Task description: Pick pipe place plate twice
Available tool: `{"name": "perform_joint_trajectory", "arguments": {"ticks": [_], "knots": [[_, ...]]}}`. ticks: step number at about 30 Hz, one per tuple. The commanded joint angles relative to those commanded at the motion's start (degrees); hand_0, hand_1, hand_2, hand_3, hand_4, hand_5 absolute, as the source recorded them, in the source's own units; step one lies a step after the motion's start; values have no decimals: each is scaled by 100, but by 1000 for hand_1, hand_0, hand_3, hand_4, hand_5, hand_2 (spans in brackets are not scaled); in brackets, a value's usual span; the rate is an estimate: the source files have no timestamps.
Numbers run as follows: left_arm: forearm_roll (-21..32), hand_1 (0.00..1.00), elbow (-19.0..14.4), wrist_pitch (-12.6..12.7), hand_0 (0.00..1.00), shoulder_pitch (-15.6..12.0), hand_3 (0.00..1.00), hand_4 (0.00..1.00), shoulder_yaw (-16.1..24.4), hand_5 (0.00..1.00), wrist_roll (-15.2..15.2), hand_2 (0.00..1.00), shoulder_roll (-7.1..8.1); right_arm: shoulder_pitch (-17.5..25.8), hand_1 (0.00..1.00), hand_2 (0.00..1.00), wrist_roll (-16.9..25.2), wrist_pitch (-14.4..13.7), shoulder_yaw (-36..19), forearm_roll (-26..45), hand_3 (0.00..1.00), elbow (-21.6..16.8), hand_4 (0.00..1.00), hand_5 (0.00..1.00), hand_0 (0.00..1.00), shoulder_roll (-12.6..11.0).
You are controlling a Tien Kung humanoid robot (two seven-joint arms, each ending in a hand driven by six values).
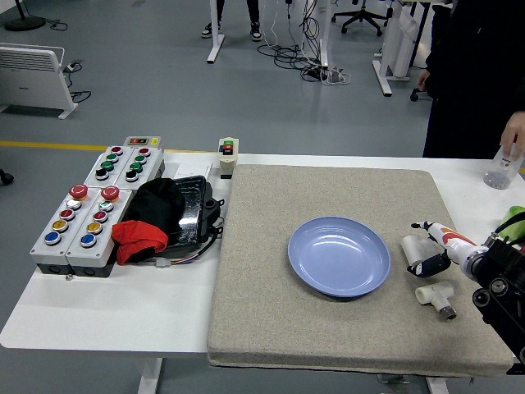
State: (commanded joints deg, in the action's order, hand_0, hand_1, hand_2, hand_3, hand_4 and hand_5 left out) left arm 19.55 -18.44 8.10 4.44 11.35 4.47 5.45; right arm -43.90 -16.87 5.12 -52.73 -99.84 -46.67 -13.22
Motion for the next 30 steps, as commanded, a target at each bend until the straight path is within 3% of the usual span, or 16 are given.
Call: {"name": "perform_joint_trajectory", "arguments": {"ticks": [2, 3, 8, 9, 14, 15, 16, 19, 25, 26, 30], "knots": [[1, 700, -1, 1, 710, 4, 709, 419, 0, 998, -1, 739, -2, -17, 695, 671, 40, -34, 48, -36, 791, 66, 768, 339, 686, 17], [2, 699, -1, 1, 710, 5, 709, 418, -2, 998, -1, 739, -3, -16, 592, 554, 93, -99, 55, -41, 721, 101, 720, 301, 528, 28], [14, 699, 0, 0, 710, 7, 709, 418, -14, 998, -3, 739, -7, -4, 592, 554, 267, -448, 108, 21, 721, 207, 720, 301, 528, 54], [10, 700, 2, 2, 710, 6, 709, 416, -18, 998, -7, 739, -8, 7, 397, 441, 282, -587, 113, 84, 622, 216, 588, 212, 291, 51], [23, 700, 5, -1, 710, 0, 709, 416, -23, 998, -5, 739, -6, 46, 397, 441, 314, -904, -28, 230, 622, 96, 588, 212, 291, -27], [23, 699, 4, -3, 710, -1, 708, 416, -19, 998, -3, 739, -4, 54, 334, 410, 301, -933, -64, 264, 582, 32, 561, 234, 219, -48], [21, 699, 4, -4, 710, -2, 708, 416, -17, 998, -3, 739, -3, 72, 334, 410, 290, -976, -98, 290, 582, -57, 561, 234, 219, -79], [30, 699, 3, -10, 710, -10, 708, 416, -13, 998, 4, 739, 0, 115, 334, 410, 269, -1064, -98, 391, 582, -574, 561, 234, 219, -161], [-2, 700, -7, -15, 710, -24, 708, 415, 37, 998, -2, 739, 16, -83, 347, 415, 184, -1027, 614, 639, 579, -1573, 557, 246, 234, -125], [-12, 699, -7, -13, 710, -24, 708, 415, 44, 998, -4, 738, 19, -121, 405, 440, 178, -1016, 741, 638, 598, -1622, 563, 267, 289, -102], [-45, 699, -11, -4, 710, -19, 708, 415, 75, 998, -5, 738, 33, -281, 405, 440, 185, -991, 1134, 507, 598, -1463, 563, 267, 289, 49]]}}
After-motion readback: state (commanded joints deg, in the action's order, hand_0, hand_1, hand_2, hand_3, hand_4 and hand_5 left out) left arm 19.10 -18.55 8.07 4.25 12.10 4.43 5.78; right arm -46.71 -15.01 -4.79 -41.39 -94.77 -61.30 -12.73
